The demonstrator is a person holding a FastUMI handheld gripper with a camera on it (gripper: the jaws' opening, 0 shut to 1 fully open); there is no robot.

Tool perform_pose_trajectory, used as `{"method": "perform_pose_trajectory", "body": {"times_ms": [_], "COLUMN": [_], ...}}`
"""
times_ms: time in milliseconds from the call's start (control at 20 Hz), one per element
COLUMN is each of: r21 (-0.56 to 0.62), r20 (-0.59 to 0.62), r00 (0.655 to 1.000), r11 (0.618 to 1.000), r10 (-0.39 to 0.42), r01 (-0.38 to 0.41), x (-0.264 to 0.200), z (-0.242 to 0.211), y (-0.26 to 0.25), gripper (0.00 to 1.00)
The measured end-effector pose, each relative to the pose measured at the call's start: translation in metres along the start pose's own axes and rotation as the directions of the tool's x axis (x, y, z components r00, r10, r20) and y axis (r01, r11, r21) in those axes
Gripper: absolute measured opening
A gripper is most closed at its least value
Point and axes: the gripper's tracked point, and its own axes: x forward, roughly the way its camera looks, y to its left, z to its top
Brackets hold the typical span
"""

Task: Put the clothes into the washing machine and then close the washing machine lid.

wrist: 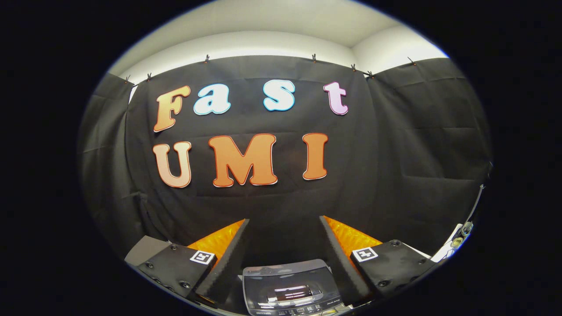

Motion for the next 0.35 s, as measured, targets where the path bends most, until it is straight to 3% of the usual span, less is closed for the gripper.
{"method": "perform_pose_trajectory", "body": {"times_ms": [350], "r21": [0.007], "r20": [0.0], "r00": [1.0], "r11": [1.0], "r10": [0.0], "r01": [0.0], "x": [-0.0021], "z": [-0.0003], "y": [0.0], "gripper": [0.98]}}
